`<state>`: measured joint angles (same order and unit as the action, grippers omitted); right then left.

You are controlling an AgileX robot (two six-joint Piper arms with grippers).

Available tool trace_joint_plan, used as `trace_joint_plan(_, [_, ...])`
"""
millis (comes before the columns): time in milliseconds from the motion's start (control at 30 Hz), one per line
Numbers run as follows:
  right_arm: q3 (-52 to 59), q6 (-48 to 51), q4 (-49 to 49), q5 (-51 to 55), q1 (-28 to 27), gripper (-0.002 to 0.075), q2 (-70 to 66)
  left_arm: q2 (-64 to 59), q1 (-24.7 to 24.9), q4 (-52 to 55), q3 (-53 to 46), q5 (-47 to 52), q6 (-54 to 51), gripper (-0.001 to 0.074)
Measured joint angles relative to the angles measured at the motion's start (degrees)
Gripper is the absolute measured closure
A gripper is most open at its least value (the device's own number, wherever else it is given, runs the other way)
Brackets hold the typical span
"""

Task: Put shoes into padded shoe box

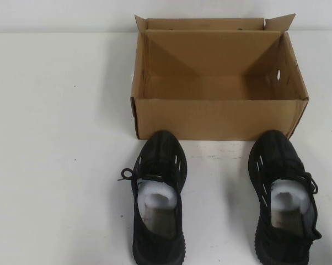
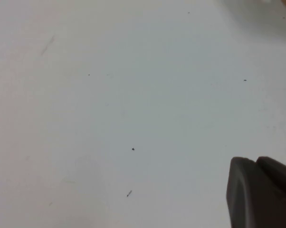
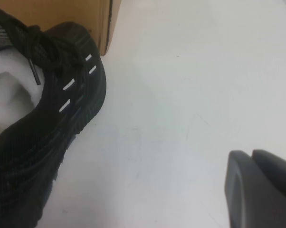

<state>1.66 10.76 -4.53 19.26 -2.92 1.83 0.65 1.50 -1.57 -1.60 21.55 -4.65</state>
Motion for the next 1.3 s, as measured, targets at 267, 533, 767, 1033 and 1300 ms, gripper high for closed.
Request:
trace_joint_plan(267, [0.0, 0.0, 0.0, 0.0, 0.0, 0.0733, 0.0, 0.0, 0.0, 0.0, 0.0, 0.0, 0.0, 0.0739])
trace_joint_plan(533, [0.0, 0.0, 0.0, 0.0, 0.0, 0.0733, 0.0, 0.0, 0.0, 0.0, 0.0, 0.0, 0.0, 0.0739])
trace_joint_plan(767, [0.0, 0.0, 0.0, 0.0, 0.0, 0.0733, 0.0, 0.0, 0.0, 0.0, 0.0, 0.0, 0.0, 0.0739])
trace_joint_plan(1033, [0.0, 0.0, 0.0, 0.0, 0.0, 0.0733, 0.0, 0.0, 0.0, 0.0, 0.0, 0.0, 0.0, 0.0739])
trace_joint_plan(1300, [0.0, 0.0, 0.8, -0.6, 0.0, 0.0733, 0.0, 0.0, 0.0, 0.0, 0.0, 0.0, 0.0, 0.0739])
